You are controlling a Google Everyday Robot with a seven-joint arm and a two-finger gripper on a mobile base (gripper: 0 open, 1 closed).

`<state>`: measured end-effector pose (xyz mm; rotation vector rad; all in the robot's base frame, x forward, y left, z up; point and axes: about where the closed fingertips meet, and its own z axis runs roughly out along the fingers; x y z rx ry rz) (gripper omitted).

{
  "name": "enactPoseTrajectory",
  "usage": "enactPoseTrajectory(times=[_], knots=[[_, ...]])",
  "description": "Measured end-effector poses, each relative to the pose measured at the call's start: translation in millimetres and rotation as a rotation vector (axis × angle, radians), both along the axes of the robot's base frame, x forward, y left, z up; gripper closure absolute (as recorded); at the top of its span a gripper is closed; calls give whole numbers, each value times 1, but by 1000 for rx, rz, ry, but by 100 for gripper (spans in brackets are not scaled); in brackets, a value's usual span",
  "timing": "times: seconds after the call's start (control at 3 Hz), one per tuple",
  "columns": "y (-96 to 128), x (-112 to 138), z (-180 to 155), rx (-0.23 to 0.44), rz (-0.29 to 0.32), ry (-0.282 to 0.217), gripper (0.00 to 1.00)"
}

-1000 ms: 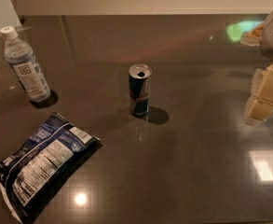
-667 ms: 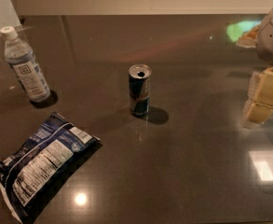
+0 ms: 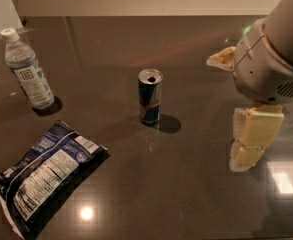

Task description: Pick blue chip bag

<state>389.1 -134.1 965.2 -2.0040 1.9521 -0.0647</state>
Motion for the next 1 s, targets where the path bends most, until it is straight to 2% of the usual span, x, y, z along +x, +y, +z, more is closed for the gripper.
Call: enactPoseTrajectory(times=[0.33,0.67,1.0], knots=[[62,-25,3,16,177,-33,0],[94,-35,2,28,256,-43,0],[96,-35,2,28,260,-43,0]])
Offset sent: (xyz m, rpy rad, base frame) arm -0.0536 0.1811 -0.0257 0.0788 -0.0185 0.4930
